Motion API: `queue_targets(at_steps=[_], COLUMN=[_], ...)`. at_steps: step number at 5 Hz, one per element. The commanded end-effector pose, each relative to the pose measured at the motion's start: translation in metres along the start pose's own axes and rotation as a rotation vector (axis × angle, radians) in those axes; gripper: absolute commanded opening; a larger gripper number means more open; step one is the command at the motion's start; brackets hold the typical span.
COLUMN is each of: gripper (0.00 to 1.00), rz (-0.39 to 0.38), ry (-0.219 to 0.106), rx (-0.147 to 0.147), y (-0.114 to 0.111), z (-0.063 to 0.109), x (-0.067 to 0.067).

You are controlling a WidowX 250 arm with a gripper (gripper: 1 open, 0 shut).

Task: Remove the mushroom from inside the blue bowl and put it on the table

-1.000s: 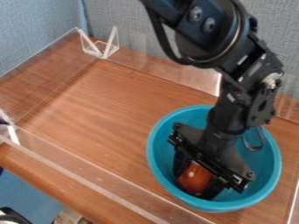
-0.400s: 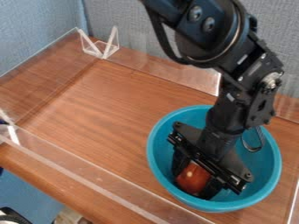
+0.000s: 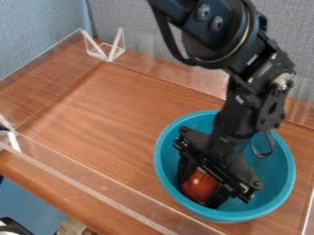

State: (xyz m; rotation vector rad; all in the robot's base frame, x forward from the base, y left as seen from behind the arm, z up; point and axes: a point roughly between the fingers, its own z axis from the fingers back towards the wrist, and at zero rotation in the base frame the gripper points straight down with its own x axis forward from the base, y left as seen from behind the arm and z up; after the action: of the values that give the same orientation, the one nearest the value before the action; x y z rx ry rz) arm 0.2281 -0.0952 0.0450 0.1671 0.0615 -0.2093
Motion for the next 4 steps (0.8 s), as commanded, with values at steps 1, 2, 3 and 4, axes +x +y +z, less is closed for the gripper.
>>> queue_targets(at_steps=[1, 2, 3, 4], gripper=[0.00, 0.00, 0.00, 0.00], rz=[0.017, 0.014, 0.011, 0.011], ry=[-0.077, -0.083, -0.091, -0.099], rx=[-0.024, -0.026, -0.028, -0.028], y=[0.005, 0.007, 0.010, 0.013], z=[0.023, 0.027, 0.033, 0.039], x=[0.009, 0.008, 0.008, 0.007])
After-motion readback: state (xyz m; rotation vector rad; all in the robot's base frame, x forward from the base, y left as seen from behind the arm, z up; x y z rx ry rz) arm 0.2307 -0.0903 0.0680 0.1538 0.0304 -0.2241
